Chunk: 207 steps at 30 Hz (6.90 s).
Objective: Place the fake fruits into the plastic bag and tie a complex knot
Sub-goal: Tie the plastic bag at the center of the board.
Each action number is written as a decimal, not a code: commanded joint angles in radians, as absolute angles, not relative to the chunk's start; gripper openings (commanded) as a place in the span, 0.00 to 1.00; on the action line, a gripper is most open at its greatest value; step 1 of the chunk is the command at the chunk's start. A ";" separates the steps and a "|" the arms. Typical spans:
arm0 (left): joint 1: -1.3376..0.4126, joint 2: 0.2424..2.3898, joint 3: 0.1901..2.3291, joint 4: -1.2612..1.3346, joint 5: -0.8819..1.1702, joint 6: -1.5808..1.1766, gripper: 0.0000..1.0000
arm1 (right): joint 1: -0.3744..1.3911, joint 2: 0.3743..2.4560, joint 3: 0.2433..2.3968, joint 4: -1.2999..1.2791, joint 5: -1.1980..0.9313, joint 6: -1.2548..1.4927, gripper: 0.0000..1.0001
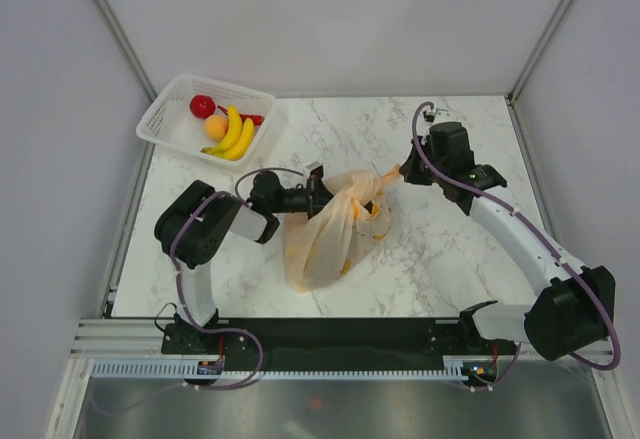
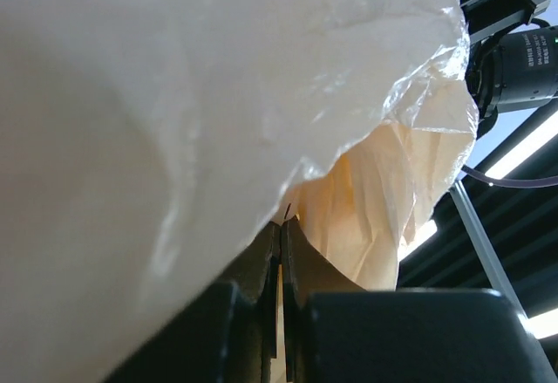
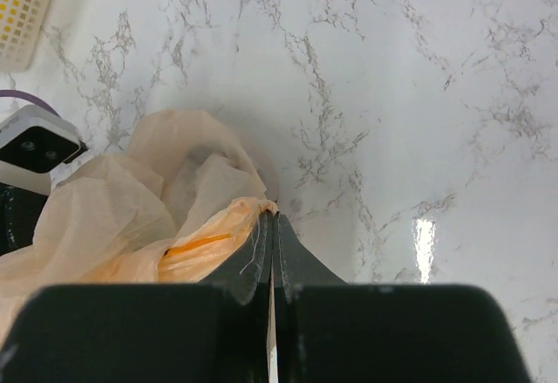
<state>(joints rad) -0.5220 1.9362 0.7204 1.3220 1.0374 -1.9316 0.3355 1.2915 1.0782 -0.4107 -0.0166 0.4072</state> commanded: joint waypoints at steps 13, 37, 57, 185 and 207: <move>-0.482 1.444 1.003 -0.128 0.767 -0.729 0.02 | 0.357 1.256 1.095 -0.410 0.129 0.368 0.00; -0.552 1.235 1.091 -0.919 -0.500 -0.454 0.02 | 0.399 1.345 1.060 -0.434 0.596 0.454 0.00; -0.555 1.207 1.028 -0.835 -0.374 -0.394 0.02 | 0.419 1.141 0.687 0.400 -0.235 0.598 0.98; -0.437 1.189 0.716 0.081 -0.084 -0.797 1.00 | 0.494 1.404 0.730 0.433 0.451 0.456 0.13; -0.687 1.517 0.727 0.396 -0.644 -1.411 0.83 | 0.494 1.324 0.663 0.502 0.425 0.472 0.15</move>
<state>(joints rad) -0.6655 1.4807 0.7010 0.2882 -0.4789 -1.3067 0.4892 1.3579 0.6743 0.4454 0.4408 0.4660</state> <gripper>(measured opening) 0.849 0.153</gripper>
